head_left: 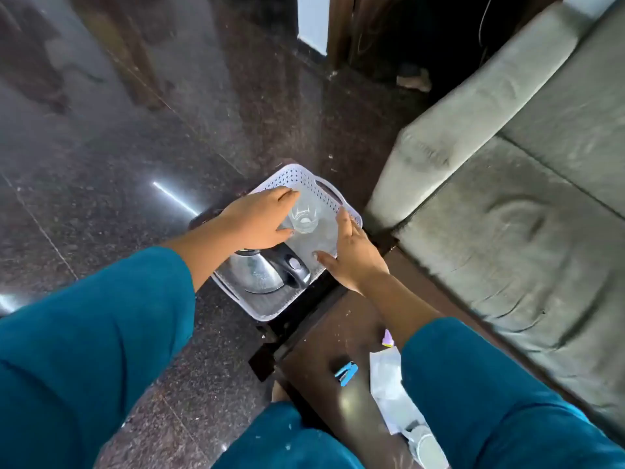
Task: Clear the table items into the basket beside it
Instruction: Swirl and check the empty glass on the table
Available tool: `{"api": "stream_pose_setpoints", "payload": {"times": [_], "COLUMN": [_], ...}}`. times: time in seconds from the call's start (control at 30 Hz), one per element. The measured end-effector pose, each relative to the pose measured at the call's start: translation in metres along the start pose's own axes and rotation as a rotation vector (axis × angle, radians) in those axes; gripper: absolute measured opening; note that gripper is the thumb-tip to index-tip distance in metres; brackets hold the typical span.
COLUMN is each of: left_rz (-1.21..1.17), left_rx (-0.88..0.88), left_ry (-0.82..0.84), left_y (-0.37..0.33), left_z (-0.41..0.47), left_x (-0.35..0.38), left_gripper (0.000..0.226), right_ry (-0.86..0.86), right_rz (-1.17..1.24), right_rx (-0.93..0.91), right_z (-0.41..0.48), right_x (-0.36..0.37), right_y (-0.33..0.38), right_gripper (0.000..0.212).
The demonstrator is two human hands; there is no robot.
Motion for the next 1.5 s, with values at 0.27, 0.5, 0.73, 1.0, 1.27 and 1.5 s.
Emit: {"api": "stream_pose_setpoints", "payload": {"times": [0.27, 0.5, 0.73, 1.0, 1.27, 1.5], "left_rz": [-0.023, -0.041, -0.191, -0.364, -0.404, -0.423], "left_rx": [-0.093, -0.167, -0.135, -0.081, 0.080, 0.241], "left_ry": [0.336, 0.463, 0.410, 0.336, 0.365, 0.405], "left_y": [0.034, 0.060, 0.064, 0.036, -0.078, -0.232], "left_z": [0.095, 0.131, 0.144, 0.142, 0.120, 0.063], "left_x": [0.077, 0.132, 0.136, 0.094, 0.032, 0.031], "left_gripper": [0.089, 0.092, 0.085, 0.083, 0.069, 0.073], "right_ry": [0.064, 0.045, -0.025, -0.147, -0.346, -0.504], "right_rz": [0.156, 0.190, 0.215, 0.359, 0.309, 0.283], "right_rx": [0.218, 0.249, 0.238, 0.195, 0.160, 0.268], "right_z": [0.084, 0.134, 0.150, 0.113, 0.011, -0.146], "right_x": [0.058, 0.079, 0.086, 0.038, -0.050, -0.081], "right_y": [-0.052, -0.069, -0.071, -0.074, -0.094, -0.139], "right_gripper": [0.118, 0.123, 0.105, 0.094, 0.086, 0.086]}}
Point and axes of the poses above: each hand's wrist, its own z-axis towards the middle knuckle, its own x-axis out of the palm, y = z × x, the point moved 10 cm from there along z, towards the middle knuckle, and after that the axes turned 10 degrees about -x, right-handed, at the moved point
